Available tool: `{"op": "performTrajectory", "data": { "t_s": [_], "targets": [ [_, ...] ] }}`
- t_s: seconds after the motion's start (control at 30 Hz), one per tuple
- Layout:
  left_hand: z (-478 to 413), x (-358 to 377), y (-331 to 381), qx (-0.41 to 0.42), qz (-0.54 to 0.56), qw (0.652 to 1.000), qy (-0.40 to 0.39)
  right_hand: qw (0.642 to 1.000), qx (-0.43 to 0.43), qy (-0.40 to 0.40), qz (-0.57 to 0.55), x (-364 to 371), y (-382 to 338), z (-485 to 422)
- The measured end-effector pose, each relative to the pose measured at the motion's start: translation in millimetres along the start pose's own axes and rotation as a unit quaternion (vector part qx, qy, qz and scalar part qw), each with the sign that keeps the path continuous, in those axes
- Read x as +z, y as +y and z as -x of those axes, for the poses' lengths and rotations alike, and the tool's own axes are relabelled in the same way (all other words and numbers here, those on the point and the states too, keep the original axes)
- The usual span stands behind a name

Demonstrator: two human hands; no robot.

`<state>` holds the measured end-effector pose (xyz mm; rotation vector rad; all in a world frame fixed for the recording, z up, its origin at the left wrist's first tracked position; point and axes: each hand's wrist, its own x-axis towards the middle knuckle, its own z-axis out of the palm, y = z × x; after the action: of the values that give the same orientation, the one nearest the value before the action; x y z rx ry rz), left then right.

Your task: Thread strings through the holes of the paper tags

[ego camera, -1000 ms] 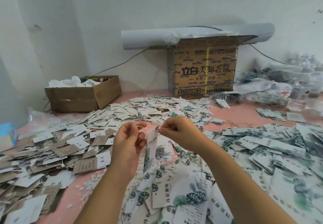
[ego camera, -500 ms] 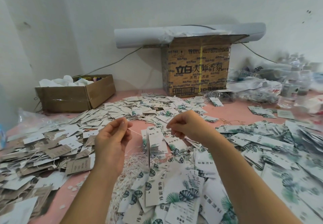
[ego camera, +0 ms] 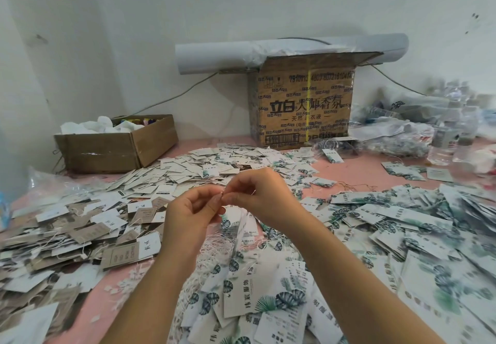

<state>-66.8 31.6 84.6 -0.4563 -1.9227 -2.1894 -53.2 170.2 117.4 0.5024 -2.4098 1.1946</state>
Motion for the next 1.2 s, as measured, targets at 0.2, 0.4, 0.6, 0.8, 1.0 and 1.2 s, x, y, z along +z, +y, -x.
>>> {"op": "performTrajectory", "data": {
  "t_s": [0.2,0.4,0.6,0.8,1.0,1.2],
  "targets": [
    [1.2,-0.9,0.9,0.014,-0.055,0.998,-0.026,0.999,-0.002,0.031,0.044,-0.1,-1.1,0.0],
    [-0.3,-2.0,-0.8,-0.005,-0.076,0.997,-0.033,0.997,-0.006,0.017,0.075,1.3,-4.2,1.0],
    [0.3,-1.7,-1.4,-0.022,-0.049,0.998,-0.021,0.999,0.011,0.022,0.032,2.2,-0.6,0.8],
    [1.3,-0.1,0.4,-0.017,-0.034,0.999,-0.017,0.998,0.020,0.029,-0.051,2.0,1.5,1.4],
    [1.4,0.1,0.0,-0.022,-0.029,0.999,-0.014,0.999,0.040,0.025,-0.011,2.1,1.0,0.7],
    [1.3,0.2,-0.1,-0.018,-0.028,0.999,-0.014,0.998,0.043,0.029,0.027,3.8,-0.9,0.6]
  ]
}}
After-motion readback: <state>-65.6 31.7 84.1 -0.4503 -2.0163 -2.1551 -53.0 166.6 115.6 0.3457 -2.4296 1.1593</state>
